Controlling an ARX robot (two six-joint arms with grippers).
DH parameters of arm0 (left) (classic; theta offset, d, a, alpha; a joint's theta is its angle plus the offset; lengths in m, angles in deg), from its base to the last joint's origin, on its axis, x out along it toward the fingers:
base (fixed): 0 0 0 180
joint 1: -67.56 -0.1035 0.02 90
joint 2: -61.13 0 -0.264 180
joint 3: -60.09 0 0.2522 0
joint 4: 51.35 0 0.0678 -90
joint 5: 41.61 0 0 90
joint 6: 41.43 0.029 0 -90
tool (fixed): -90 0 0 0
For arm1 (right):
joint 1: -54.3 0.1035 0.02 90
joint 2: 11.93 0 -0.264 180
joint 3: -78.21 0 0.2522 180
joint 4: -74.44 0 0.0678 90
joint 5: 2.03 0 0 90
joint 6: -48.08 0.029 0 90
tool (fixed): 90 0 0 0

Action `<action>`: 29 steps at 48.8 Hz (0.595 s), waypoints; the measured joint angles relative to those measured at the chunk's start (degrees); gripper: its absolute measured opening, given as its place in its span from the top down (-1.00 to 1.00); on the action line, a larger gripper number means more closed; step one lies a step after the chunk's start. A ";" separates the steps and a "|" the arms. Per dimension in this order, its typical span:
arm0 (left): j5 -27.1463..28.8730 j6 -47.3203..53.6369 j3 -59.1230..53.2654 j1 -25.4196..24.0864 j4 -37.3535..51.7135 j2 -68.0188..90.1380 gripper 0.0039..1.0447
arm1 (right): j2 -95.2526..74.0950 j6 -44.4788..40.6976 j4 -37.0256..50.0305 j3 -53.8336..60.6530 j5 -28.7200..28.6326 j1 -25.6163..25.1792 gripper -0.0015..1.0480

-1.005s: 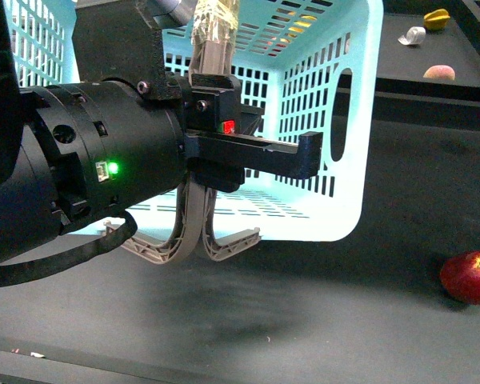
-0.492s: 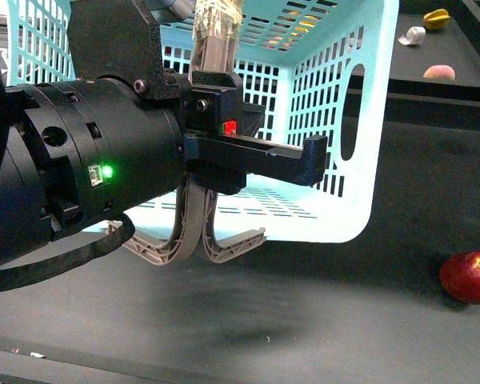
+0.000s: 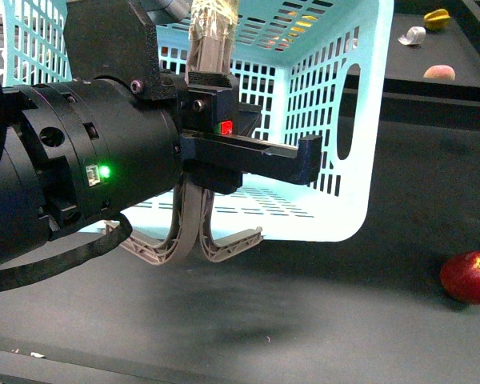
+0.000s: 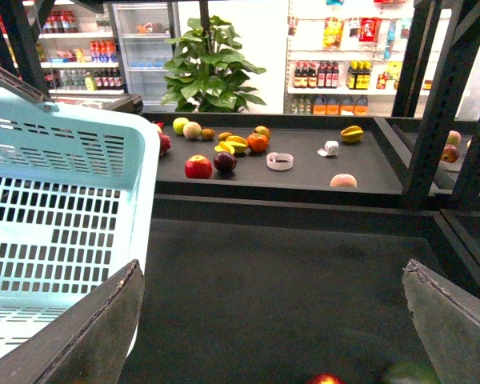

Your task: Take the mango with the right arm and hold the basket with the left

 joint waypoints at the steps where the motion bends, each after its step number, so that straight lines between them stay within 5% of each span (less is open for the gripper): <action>1: 0.00 0.02 0.00 0.00 0.00 0.00 0.91 | 0.00 0.00 0.00 0.00 0.00 0.00 -0.84; 22: 0.02 0.20 0.00 0.00 0.00 0.00 0.91 | -0.04 0.02 -0.07 0.00 0.04 0.04 -0.84; 29: 0.02 0.20 -0.02 0.00 0.00 -0.07 0.91 | -8.92 4.17 -5.40 -2.73 18.08 3.30 -0.84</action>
